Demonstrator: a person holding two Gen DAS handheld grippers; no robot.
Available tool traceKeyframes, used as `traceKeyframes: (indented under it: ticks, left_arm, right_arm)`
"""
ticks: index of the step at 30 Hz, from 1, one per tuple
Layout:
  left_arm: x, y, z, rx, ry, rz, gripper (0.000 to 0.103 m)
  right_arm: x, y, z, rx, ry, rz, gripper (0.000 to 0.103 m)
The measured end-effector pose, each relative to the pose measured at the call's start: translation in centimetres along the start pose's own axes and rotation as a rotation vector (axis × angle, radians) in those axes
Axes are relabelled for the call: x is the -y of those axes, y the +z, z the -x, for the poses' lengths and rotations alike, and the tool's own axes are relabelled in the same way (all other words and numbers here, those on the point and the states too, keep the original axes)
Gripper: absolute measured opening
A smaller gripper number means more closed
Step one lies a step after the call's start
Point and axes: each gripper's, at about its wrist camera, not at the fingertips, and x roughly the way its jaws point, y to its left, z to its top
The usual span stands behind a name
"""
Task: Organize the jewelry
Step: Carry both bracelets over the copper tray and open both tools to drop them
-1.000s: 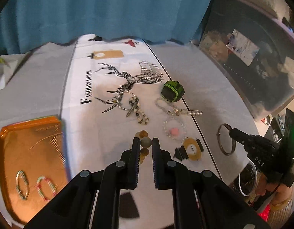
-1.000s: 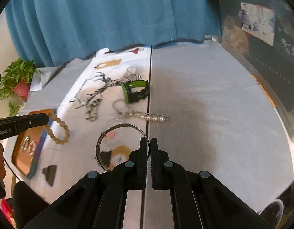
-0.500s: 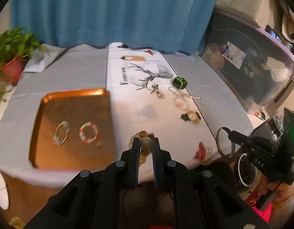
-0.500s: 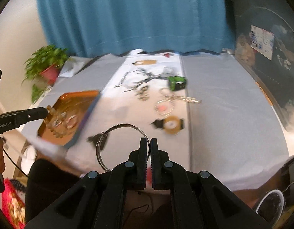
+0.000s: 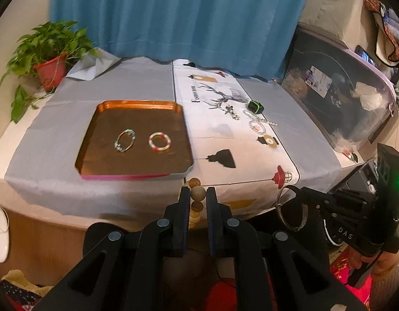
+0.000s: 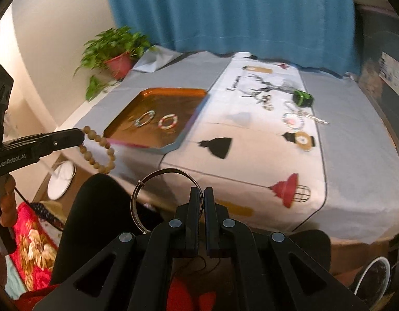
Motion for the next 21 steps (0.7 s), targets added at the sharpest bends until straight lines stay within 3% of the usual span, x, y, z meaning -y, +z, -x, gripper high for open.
traceKeyframes:
  ticks: [11, 21]
  left_arm:
    - [-2.9, -0.6, 0.5, 0.013, 0.038, 0.036, 0.010]
    - [-6.1, 2.4, -1.3, 0.025, 0.082, 0.048, 0.010]
  right_arm:
    - [-3.3, 0.7, -1.2, -0.025, 0.018, 0.056, 0.004]
    - [-4.7, 3.6, -4.7, -0.036, 0.070, 0.048, 0.004]
